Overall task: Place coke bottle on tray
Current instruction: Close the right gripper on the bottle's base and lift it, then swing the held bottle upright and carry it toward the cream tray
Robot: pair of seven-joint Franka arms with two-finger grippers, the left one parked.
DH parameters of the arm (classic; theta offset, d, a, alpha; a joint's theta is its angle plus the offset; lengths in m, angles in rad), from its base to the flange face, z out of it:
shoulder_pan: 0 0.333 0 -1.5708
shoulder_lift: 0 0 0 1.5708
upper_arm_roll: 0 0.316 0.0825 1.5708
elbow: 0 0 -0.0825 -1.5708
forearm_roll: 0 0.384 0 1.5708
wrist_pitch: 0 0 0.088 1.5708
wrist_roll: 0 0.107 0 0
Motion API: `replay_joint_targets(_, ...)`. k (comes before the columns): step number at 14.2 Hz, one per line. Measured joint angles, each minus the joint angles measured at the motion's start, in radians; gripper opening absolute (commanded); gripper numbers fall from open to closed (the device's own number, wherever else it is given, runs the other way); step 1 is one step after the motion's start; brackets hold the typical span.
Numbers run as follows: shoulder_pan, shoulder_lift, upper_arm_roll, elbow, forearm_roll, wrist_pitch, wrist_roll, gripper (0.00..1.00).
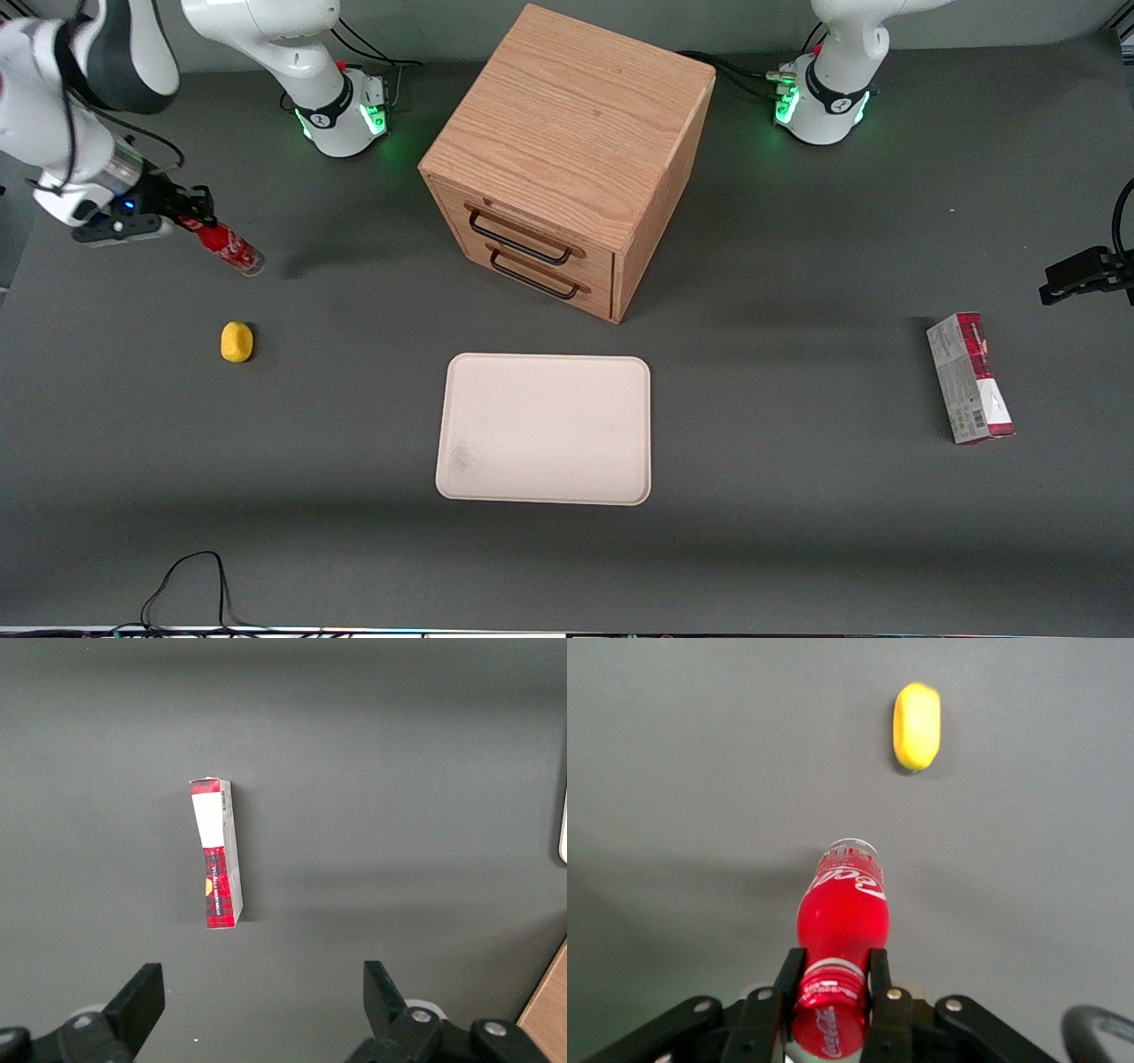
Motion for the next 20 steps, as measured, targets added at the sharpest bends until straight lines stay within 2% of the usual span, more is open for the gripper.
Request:
replay_joint_targets(7,0.082,0.006,0.027,0.507,0.0,-0.464,-0.001,0.0)
replay_joint_targets(11,0.124,0.077,0.027,0.669,0.02,-0.533,-0.001,0.0)
replay_joint_targets(13,0.128,0.164,0.029,0.757,0.079,-0.535,-0.001,0.0)
replay_joint_targets(16,0.142,0.37,0.048,0.973,0.148,-0.572,-0.001,0.0)
replay_joint_targets(20,0.179,0.627,0.144,1.258,0.164,-0.592,0.012,0.0)
